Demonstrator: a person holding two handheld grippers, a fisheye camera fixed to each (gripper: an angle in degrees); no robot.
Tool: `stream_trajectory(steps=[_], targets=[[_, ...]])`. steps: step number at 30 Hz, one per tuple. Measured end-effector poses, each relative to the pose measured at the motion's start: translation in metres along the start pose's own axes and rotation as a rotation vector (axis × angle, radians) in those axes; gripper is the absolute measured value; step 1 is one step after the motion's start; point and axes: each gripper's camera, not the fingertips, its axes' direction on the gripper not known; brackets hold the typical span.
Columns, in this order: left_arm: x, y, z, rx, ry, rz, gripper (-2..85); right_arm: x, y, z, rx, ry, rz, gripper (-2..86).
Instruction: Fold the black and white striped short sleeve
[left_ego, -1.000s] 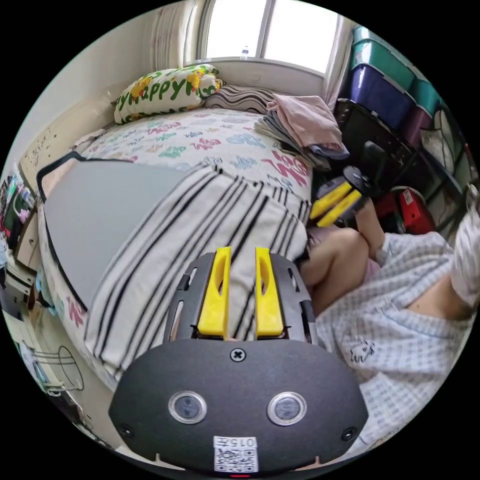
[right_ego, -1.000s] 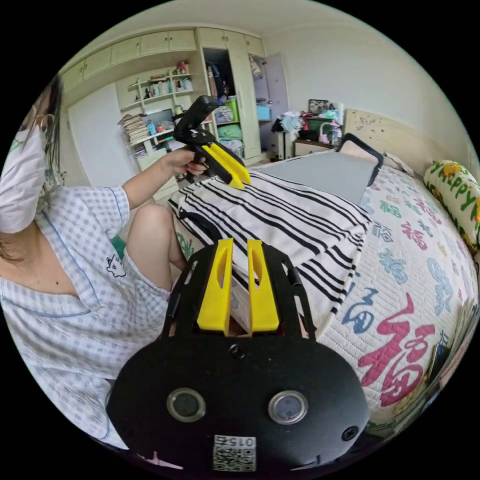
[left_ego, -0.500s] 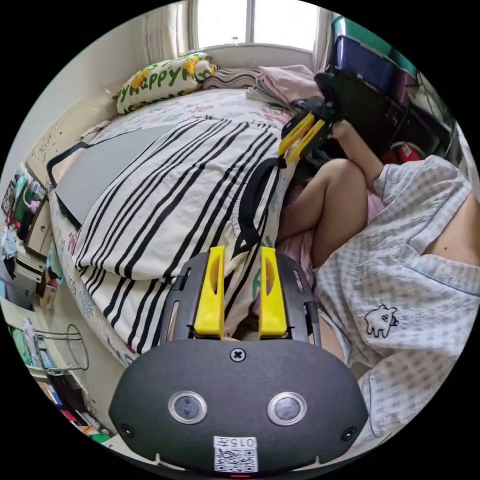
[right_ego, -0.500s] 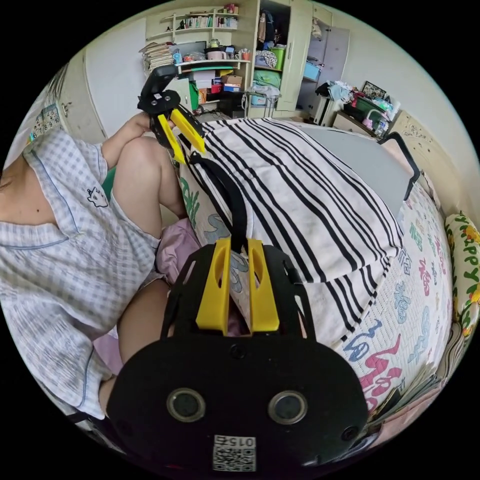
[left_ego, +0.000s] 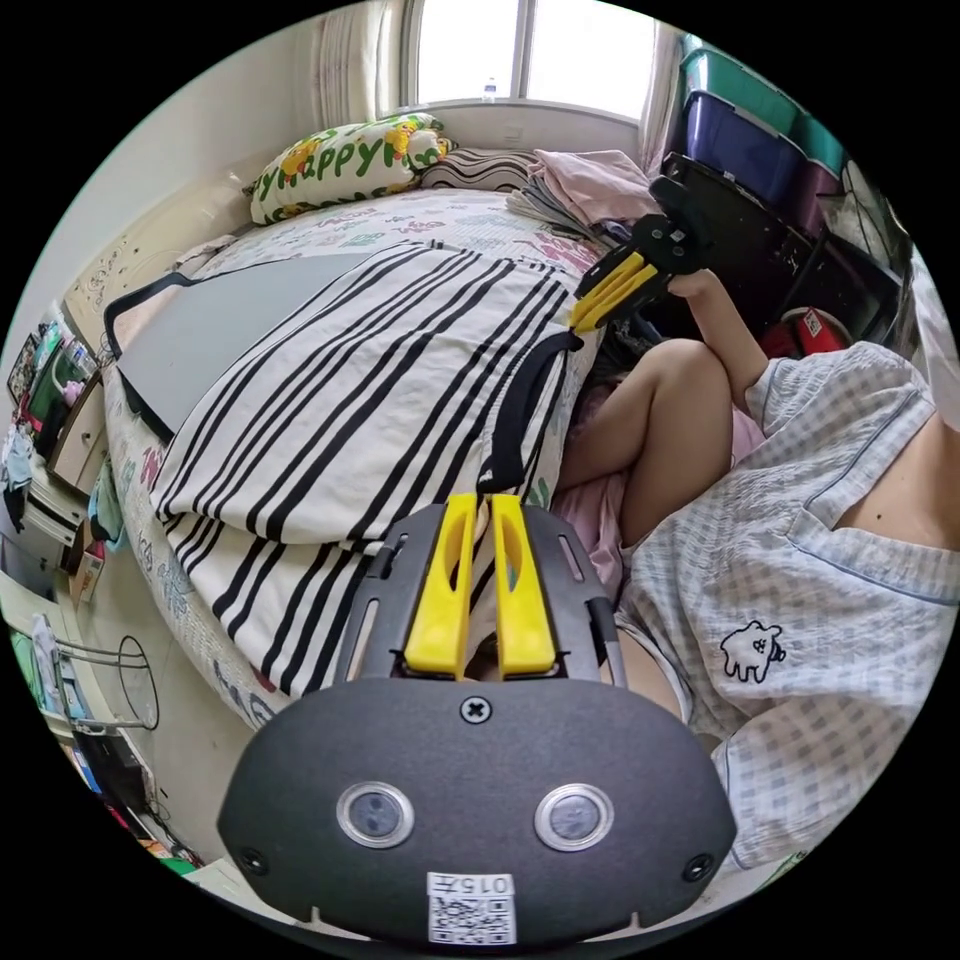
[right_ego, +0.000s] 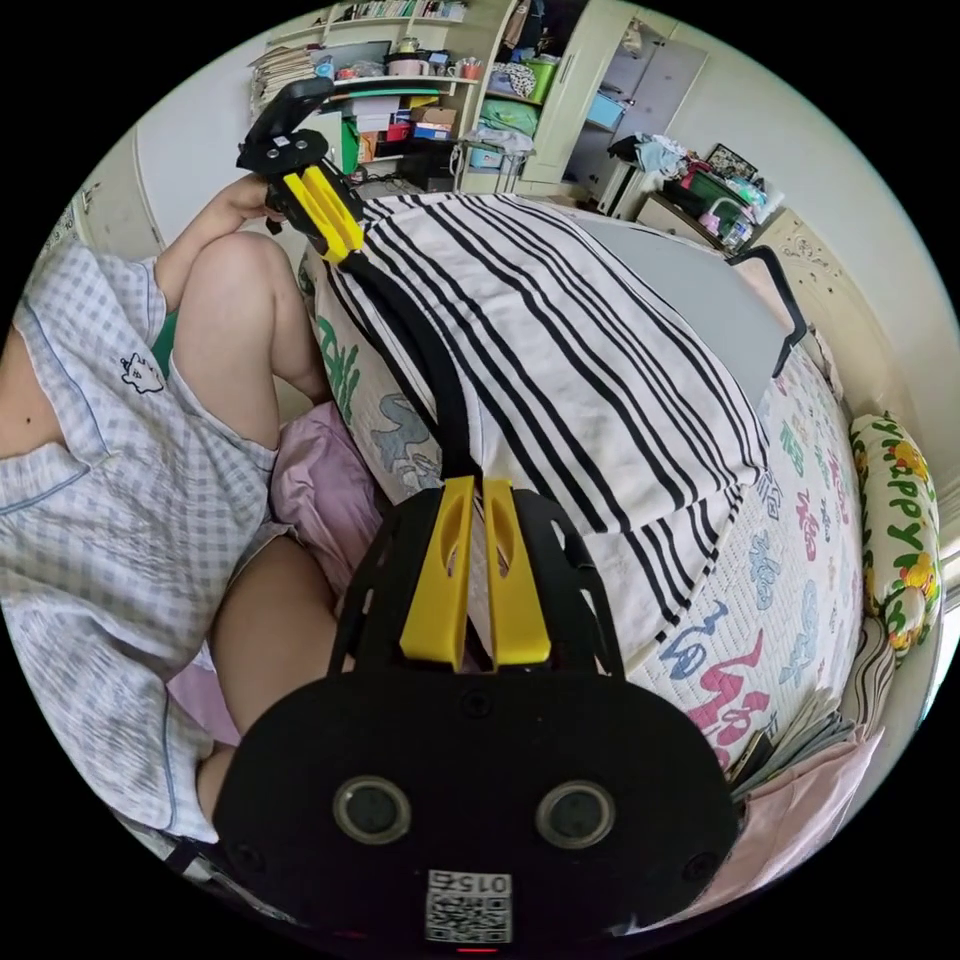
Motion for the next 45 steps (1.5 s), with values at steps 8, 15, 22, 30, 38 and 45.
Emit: stream_trajectory(steps=[8, 15, 22, 30, 38, 45], targets=[[0.001, -0.01, -0.003, -0.017, 0.029, 0.005, 2.0, 0.019, 0.027, -0.008, 0.01, -0.109, 0.036, -0.9], [-0.023, -0.071, -0.05, 0.133, 0.072, -0.004, 4.1, 0.069, 0.1, -0.067, 0.394, -0.07, 0.377, 0.8], [-0.045, -0.262, -0.025, 0.186, 0.01, 0.043, 7.9, 0.102, 0.154, -0.048, 0.327, 0.034, 0.676, 7.4], [-0.107, -0.469, 0.112, 0.039, 0.017, -0.136, 10.7, 0.125, 0.181, -0.028, 0.326, -0.061, 0.688, 9.8], [-0.134, -0.546, 0.192, -0.11, 0.119, -0.202, 8.4, 0.136, 0.185, -0.003, 0.281, -0.189, 0.579, 8.6], [-0.13, -0.571, 0.202, -0.244, 0.111, -0.153, 8.0, 0.145, 0.204, 0.002, 0.333, -0.259, 0.582, 6.8]])
